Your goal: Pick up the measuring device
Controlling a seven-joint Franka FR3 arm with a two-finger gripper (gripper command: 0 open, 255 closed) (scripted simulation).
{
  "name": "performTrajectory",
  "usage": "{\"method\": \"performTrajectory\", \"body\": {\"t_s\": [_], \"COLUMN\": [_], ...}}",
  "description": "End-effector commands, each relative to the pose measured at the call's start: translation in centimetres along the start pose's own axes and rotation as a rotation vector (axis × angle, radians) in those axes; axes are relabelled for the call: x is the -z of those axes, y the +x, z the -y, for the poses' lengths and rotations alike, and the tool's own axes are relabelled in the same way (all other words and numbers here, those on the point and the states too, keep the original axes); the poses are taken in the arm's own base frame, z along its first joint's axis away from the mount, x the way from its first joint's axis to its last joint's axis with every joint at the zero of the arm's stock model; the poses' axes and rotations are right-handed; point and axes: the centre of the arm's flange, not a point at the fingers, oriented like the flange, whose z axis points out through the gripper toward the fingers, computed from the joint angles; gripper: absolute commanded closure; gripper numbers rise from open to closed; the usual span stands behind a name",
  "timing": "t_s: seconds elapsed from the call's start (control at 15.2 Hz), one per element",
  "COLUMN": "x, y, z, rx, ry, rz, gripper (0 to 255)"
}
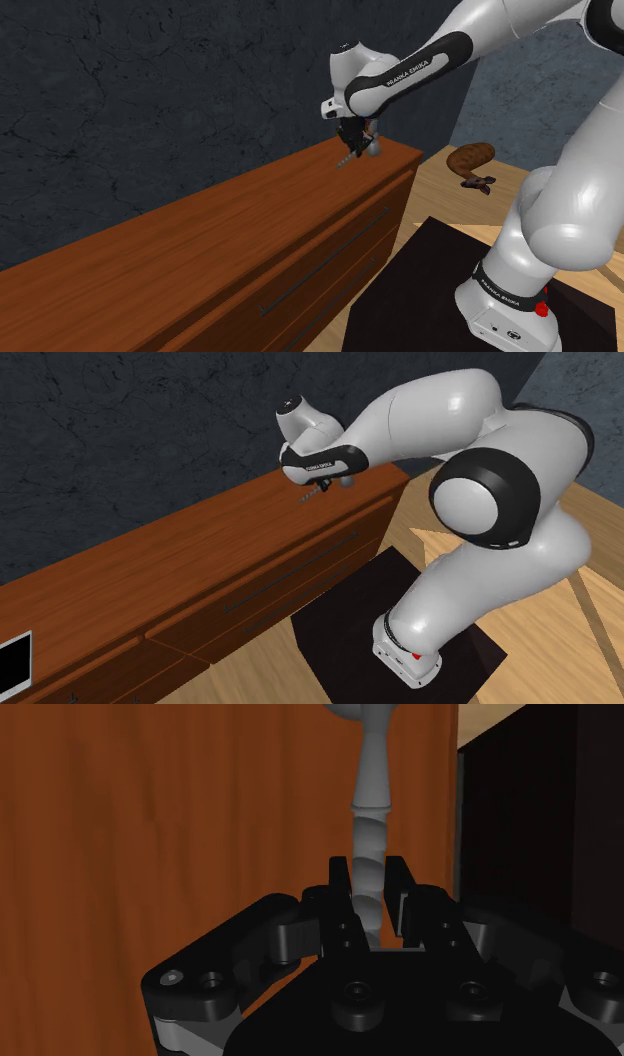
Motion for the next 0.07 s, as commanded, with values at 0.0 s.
{"method": "performTrajectory", "body": {"t_s": [0.0], "x": [0.29], "y": [-0.07], "z": [-0.02], "rx": [0.000], "ry": [0.000], "rz": [0.000], "gripper": [255]}}
